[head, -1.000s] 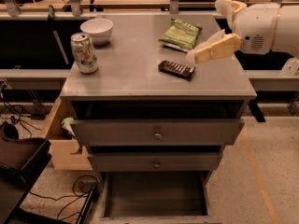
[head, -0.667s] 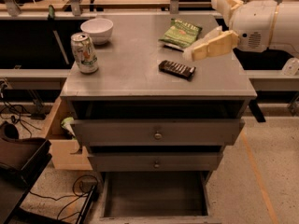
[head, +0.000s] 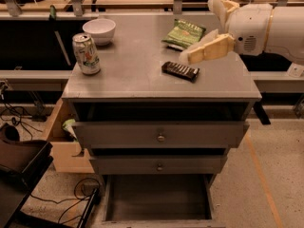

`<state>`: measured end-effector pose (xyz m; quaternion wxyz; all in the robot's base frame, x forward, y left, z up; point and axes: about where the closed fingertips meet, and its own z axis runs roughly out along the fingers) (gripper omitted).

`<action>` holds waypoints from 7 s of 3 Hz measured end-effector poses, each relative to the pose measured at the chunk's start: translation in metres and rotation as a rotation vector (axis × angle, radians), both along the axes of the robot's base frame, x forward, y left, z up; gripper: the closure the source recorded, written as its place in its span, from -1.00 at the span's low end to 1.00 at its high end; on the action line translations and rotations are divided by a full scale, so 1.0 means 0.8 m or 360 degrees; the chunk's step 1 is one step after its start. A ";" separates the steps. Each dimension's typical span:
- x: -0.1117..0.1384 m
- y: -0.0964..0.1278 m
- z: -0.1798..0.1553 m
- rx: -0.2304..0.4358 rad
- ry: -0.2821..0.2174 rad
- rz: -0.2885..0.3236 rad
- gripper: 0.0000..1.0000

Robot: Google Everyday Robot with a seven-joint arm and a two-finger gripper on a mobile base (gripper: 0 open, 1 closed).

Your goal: Place 7up can into bottom drawer

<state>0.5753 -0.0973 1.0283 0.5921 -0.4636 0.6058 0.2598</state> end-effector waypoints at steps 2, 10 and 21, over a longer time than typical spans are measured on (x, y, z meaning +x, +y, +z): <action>0.063 0.114 -0.055 0.0031 0.0039 0.0058 -1.00; 0.176 0.402 -0.141 0.0258 0.0165 0.0403 -0.63; -0.132 0.158 -0.275 0.0040 0.0273 0.0220 1.00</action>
Offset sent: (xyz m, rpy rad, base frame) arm 0.0879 0.1422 -0.0680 0.0236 0.0619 0.0447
